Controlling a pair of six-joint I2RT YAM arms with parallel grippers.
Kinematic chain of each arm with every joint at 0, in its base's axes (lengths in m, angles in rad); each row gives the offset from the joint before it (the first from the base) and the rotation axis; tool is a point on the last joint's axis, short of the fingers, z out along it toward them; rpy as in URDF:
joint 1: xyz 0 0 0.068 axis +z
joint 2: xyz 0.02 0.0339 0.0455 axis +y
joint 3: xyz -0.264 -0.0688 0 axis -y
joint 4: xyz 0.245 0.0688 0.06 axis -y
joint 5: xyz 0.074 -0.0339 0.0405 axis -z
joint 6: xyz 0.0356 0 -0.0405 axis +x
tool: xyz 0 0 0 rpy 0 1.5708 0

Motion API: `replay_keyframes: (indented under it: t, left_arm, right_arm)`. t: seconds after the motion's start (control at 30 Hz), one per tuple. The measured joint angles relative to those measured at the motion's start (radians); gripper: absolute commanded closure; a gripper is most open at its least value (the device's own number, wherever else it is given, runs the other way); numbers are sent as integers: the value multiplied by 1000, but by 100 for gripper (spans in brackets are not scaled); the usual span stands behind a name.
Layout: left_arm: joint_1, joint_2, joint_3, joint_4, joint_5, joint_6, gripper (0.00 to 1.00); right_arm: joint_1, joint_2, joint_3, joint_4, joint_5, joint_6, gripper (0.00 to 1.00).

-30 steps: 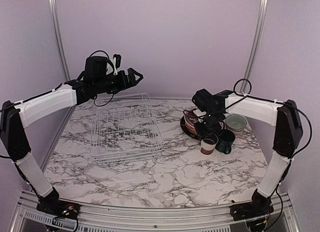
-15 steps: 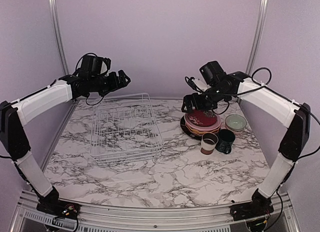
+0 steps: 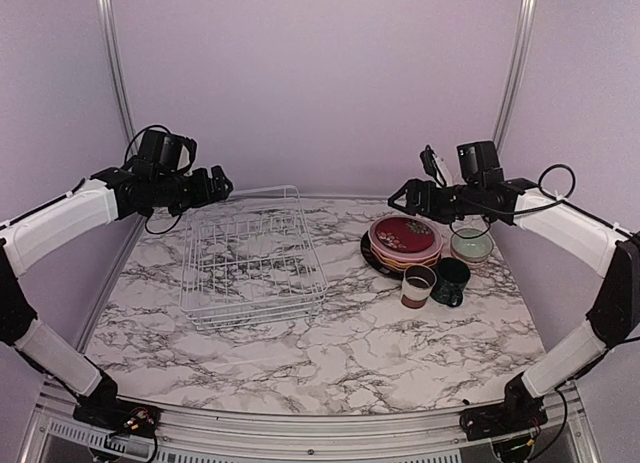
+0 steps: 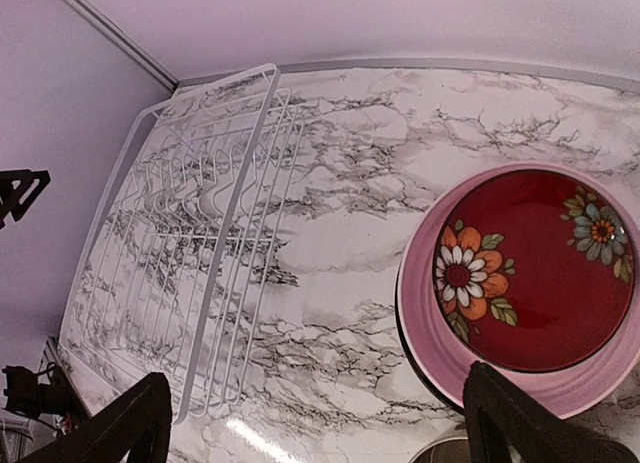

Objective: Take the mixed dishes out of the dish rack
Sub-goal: Reset both arms

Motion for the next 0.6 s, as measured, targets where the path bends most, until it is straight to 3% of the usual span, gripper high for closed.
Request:
replay_keyframes:
  t: [0.27,0.6]
  left_arm:
    - [0,-37,-217,3,7,6,1]
    - [0,-39,-229,71,6,-1,1]
  right_arm:
    - [0,-49,-124,26,-26,-16,2]
    - [0,-77,-127,60,-26,-36,2]
